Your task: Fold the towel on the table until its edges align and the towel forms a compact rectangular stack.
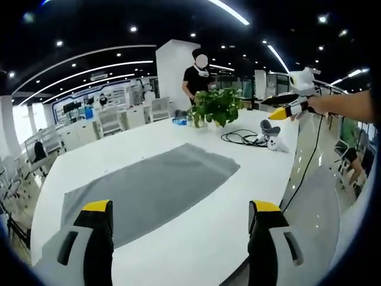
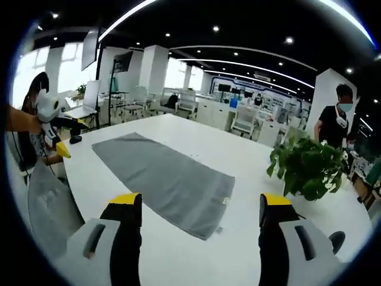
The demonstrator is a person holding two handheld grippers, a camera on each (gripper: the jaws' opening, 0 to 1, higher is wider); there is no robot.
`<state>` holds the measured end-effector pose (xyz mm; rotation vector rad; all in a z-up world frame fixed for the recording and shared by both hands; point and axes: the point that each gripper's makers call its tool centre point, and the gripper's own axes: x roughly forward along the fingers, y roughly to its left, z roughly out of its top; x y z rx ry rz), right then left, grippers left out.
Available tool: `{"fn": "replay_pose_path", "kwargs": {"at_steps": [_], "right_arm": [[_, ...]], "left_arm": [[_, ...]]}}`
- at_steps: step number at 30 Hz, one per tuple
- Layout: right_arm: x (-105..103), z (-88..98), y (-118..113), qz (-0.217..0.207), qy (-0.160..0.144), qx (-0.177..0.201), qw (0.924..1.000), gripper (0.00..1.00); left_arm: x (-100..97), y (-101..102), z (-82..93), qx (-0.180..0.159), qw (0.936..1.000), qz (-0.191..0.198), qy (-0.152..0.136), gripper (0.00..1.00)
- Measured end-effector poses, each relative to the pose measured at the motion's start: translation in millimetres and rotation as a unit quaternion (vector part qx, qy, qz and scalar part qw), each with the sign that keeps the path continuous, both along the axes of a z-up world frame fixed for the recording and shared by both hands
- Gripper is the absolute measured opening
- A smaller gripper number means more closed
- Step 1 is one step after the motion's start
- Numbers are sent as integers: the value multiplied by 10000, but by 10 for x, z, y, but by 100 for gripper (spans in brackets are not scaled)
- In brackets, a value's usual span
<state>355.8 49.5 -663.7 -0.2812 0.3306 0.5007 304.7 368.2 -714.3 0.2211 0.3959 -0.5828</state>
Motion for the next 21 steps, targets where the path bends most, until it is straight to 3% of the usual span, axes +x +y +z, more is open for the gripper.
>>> {"fn": "replay_pose_path", "kwargs": {"at_steps": [3, 5, 10, 13, 17, 21], "right_arm": [[131, 77, -30, 202, -127, -31, 9997, 81], [239, 137, -37, 442, -202, 25, 9988, 80], [468, 291, -104, 875, -275, 122, 9957, 79], [607, 383, -181, 1042, -325, 179, 9939, 79], [721, 458, -229, 1209, -327, 252, 9918, 79], [826, 578, -269, 1365, -348, 412, 9892, 80]], "left_arm": [[64, -187, 58, 48, 9999, -55, -88, 97], [133, -314, 125, 84, 9995, -55, -297, 97], [239, -616, 129, 95, 9996, 71, -253, 96], [325, -837, 121, 295, 9992, 11, -280, 96], [482, -1076, 168, 123, 9995, 22, -303, 96], [626, -1298, 177, 205, 9990, -73, -379, 96]]}}
